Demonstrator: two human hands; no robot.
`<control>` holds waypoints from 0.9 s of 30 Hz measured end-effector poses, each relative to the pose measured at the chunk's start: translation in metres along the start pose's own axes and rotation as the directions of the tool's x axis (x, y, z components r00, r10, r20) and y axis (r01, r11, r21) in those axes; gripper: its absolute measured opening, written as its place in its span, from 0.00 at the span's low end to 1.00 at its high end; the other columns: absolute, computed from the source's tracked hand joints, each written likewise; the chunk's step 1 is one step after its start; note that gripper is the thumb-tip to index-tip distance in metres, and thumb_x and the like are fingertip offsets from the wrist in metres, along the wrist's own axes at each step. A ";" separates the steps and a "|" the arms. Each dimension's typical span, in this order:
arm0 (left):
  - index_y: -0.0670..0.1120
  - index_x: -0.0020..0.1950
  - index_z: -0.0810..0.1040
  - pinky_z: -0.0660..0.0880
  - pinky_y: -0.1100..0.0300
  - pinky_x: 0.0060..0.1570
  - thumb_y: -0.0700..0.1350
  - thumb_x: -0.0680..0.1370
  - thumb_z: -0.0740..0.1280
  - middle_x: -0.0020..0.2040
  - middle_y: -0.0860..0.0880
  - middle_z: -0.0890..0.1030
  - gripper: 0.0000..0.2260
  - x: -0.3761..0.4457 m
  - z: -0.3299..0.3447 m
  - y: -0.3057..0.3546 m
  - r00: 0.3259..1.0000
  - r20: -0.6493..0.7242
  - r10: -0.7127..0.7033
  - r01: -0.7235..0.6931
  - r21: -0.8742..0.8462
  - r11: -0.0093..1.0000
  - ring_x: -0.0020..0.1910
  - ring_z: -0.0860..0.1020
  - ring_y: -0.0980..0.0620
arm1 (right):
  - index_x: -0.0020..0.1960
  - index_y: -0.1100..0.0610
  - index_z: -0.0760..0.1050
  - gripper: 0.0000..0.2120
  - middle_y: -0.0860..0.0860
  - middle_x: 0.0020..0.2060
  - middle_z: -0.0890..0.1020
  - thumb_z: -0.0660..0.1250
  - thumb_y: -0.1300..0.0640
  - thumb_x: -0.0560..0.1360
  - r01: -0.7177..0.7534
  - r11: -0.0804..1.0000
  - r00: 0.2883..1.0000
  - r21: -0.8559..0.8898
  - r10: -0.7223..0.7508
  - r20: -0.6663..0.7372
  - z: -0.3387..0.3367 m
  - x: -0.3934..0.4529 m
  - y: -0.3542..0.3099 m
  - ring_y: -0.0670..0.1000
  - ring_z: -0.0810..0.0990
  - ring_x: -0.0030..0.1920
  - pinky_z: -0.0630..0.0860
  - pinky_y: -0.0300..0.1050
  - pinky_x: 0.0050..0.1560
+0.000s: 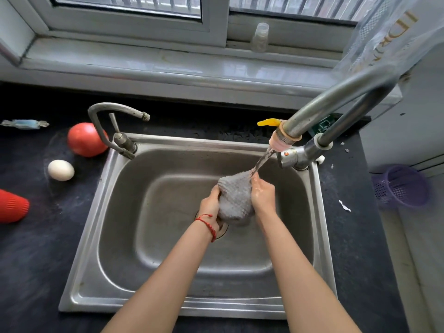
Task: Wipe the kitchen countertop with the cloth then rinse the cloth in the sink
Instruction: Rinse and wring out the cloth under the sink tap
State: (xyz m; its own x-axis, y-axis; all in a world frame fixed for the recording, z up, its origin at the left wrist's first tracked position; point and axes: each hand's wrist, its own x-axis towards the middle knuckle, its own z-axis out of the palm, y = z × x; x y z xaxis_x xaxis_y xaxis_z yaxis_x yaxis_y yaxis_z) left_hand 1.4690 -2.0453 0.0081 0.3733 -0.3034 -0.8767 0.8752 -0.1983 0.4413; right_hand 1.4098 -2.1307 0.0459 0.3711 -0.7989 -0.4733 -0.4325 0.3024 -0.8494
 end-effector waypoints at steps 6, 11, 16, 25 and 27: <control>0.42 0.43 0.77 0.78 0.50 0.49 0.69 0.66 0.64 0.42 0.43 0.82 0.29 -0.014 0.006 0.018 0.965 0.212 -0.155 0.136 0.101 0.986 0.45 0.81 0.44 | 0.43 0.54 0.80 0.11 0.52 0.38 0.81 0.59 0.55 0.77 0.098 0.994 0.936 -0.048 -0.076 0.343 0.009 -0.023 -0.005 0.45 0.78 0.40 0.74 0.41 0.45; 0.40 0.56 0.79 0.76 0.48 0.59 0.50 0.65 0.74 0.50 0.42 0.82 0.24 -0.011 0.014 0.013 0.986 0.160 0.038 -0.054 0.095 0.994 0.49 0.80 0.45 | 0.25 0.54 0.69 0.12 0.46 0.25 0.73 0.57 0.55 0.67 0.194 0.972 0.902 -0.132 -0.124 0.414 -0.008 -0.035 0.012 0.45 0.67 0.30 0.64 0.42 0.34; 0.38 0.52 0.80 0.73 0.57 0.50 0.44 0.74 0.69 0.45 0.43 0.81 0.11 -0.018 0.036 0.010 0.963 0.078 0.258 -0.269 0.242 0.932 0.47 0.77 0.51 | 0.39 0.56 0.81 0.07 0.50 0.42 0.75 0.67 0.66 0.68 0.226 0.974 0.971 0.003 -0.225 -0.077 -0.002 -0.044 0.031 0.41 0.75 0.43 0.71 0.42 0.51; 0.39 0.55 0.78 0.79 0.66 0.42 0.37 0.77 0.63 0.38 0.52 0.84 0.09 -0.021 0.003 0.026 0.874 0.386 0.294 -0.409 0.258 0.875 0.37 0.82 0.58 | 0.58 0.57 0.74 0.15 0.55 0.53 0.80 0.69 0.60 0.71 -0.080 0.985 0.916 0.152 0.013 0.400 -0.024 -0.011 0.035 0.52 0.78 0.53 0.77 0.37 0.49; 0.41 0.54 0.78 0.79 0.60 0.48 0.36 0.77 0.62 0.44 0.46 0.83 0.09 -0.024 -0.007 0.032 0.866 0.427 0.259 -0.394 0.267 0.879 0.43 0.82 0.52 | 0.47 0.54 0.79 0.05 0.55 0.45 0.83 0.70 0.59 0.71 -0.051 0.997 0.902 0.052 0.023 0.430 -0.027 -0.007 0.034 0.54 0.80 0.47 0.76 0.45 0.46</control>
State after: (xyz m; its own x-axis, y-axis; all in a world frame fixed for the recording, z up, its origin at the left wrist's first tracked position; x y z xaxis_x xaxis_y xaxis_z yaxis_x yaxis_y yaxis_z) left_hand 1.4904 -2.0375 0.0418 0.4187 -0.7121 -0.5636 0.5404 -0.3035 0.7848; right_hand 1.3704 -2.1287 0.0266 0.6783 -0.4901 -0.5474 -0.4076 0.3688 -0.8353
